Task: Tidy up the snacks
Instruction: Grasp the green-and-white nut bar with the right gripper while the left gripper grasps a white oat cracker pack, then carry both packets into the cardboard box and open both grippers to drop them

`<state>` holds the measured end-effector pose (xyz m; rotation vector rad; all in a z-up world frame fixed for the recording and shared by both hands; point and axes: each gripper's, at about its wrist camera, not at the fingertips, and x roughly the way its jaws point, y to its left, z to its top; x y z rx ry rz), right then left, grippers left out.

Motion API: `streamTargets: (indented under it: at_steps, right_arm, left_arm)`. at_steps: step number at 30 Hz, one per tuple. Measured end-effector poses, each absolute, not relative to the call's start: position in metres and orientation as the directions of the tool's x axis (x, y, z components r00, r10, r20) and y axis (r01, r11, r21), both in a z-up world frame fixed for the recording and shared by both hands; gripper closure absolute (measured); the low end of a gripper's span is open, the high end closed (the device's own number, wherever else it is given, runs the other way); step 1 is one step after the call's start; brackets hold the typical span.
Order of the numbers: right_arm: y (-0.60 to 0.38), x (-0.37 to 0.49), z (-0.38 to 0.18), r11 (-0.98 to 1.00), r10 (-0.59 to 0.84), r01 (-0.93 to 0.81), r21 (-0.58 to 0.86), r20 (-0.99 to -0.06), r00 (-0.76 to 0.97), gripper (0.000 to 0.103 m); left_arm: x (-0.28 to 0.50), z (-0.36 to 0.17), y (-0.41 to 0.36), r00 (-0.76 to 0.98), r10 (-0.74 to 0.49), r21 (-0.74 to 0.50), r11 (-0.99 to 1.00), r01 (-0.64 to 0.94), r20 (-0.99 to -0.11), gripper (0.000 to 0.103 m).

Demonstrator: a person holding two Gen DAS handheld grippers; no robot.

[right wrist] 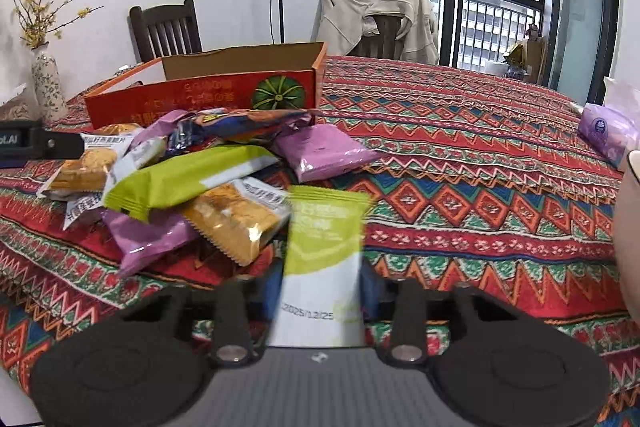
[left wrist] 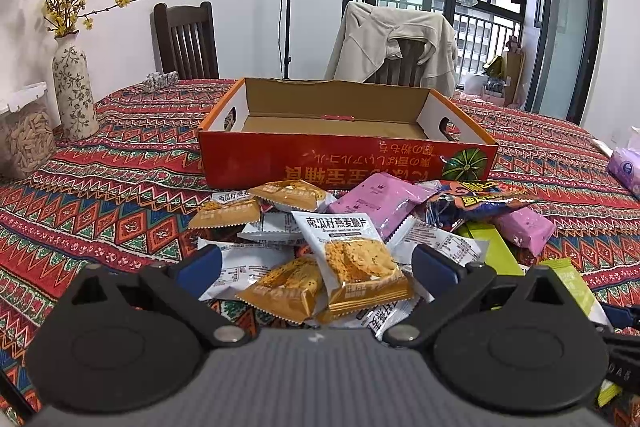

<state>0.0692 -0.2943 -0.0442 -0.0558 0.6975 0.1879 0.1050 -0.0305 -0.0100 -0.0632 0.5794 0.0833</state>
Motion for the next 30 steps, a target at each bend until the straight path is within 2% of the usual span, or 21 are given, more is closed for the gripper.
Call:
streamTargets:
  at_steps: [13,16,17,19,22,26,30]
  right_arm:
    - [-0.313,0.066,-0.017,0.98,0.2,-0.177,0.094,-0.507,0.839,0.07]
    - [-0.31,0.071,-0.014,0.976,0.216,-0.19,0.103,-0.489,0.845,0.07]
    - [-0.31,0.072,-0.013,0.975,0.222,-0.195,0.107,-0.484,0.846,0.07]
    - [-0.308,0.076,-0.012,0.972,0.235,-0.205,0.116,-0.477,0.847,0.07]
    - [-0.305,0.079,-0.011,0.968,0.25,-0.215,0.129,-0.474,0.844,0.07]
    - [-0.303,0.08,-0.014,0.963,0.268,-0.226,0.145,-0.477,0.837,0.07]
    - [-0.304,0.077,-0.015,0.962,0.271,-0.223,0.156,-0.476,0.837,0.07]
  left_arm:
    - [0.122,-0.009,-0.05,0.815,0.088,0.002,0.994,-0.106,-0.573,0.002]
    - [0.136,-0.015,-0.053,0.787,0.131,0.016,0.988,-0.153,-0.603,0.016]
    - [0.139,-0.016,-0.052,0.777,0.141,0.018,0.986,-0.165,-0.614,0.025]
    - [0.147,-0.021,-0.05,0.756,0.134,-0.002,0.984,-0.176,-0.641,0.027]
    - [0.151,-0.026,-0.052,0.748,0.134,-0.004,0.984,-0.181,-0.65,0.036]
    - [0.149,-0.024,-0.053,0.764,0.118,-0.009,0.987,-0.16,-0.634,0.055]
    - [0.146,-0.023,-0.049,0.768,0.1,-0.03,0.988,-0.153,-0.633,0.055]
